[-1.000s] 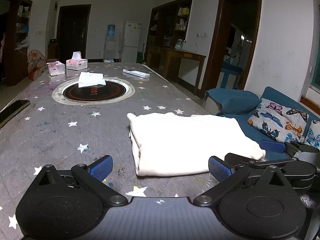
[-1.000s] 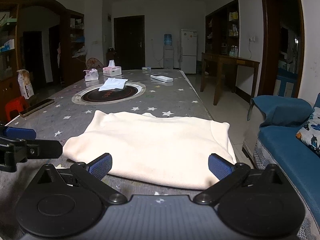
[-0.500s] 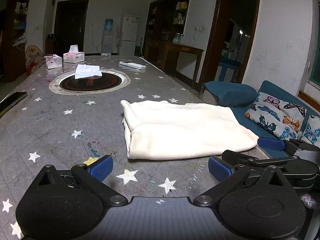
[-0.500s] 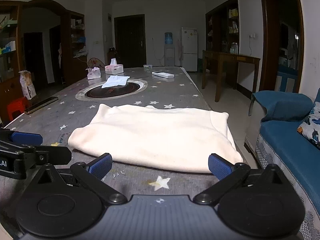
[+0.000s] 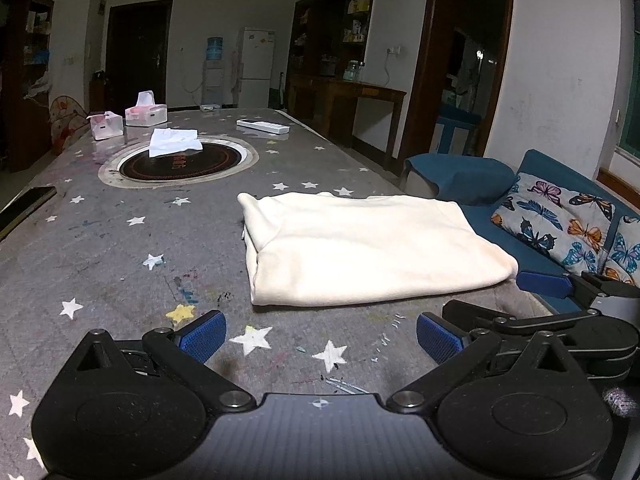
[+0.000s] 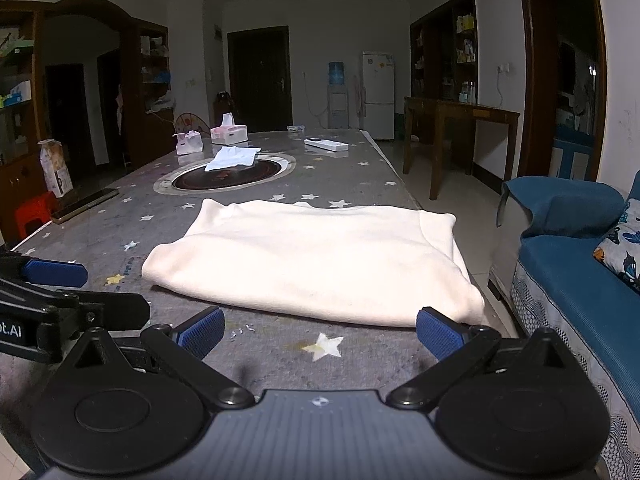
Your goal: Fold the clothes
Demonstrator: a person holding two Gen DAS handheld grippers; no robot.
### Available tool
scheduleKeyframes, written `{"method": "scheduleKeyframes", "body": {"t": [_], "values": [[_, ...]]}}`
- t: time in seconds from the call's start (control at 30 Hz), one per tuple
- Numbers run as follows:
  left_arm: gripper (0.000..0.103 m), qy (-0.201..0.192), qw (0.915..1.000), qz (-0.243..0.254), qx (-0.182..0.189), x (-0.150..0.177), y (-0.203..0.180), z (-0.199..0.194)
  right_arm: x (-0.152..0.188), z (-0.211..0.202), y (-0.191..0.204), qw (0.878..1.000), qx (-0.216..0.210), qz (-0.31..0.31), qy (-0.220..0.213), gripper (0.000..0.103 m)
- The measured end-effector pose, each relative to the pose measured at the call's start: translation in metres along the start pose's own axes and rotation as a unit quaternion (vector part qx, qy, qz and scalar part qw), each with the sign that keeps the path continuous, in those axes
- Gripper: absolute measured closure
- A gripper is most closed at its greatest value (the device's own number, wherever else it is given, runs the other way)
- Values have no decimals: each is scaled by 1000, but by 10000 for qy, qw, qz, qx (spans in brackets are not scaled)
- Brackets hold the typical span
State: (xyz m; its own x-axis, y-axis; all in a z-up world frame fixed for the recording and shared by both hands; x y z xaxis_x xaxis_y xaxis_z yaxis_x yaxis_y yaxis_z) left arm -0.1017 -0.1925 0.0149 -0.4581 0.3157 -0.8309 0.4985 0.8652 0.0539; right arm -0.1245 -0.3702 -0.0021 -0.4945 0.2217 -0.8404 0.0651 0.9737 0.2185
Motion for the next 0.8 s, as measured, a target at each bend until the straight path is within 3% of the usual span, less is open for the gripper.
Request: {"method": "scheduleKeyframes", "body": {"t": [0.8], "values": [[0,49,10000,47,-7,2,-2,3,4,1,-1,10000,16,23,68,0]]}}
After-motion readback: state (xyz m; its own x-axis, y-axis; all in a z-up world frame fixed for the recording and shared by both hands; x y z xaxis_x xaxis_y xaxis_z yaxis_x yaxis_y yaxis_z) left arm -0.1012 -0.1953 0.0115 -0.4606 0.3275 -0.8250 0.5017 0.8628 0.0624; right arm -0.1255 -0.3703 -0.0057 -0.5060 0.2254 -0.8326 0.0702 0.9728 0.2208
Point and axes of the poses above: each gripper's, at about its wrist camera, not at the fingertips, and z roughly the way its jaws point, y to its left, x to its underside, the point moved 5 cm from there along z, roughly the way its jaws point, and after that the axes turned 12 degrees about z, right-handed, at the moved point
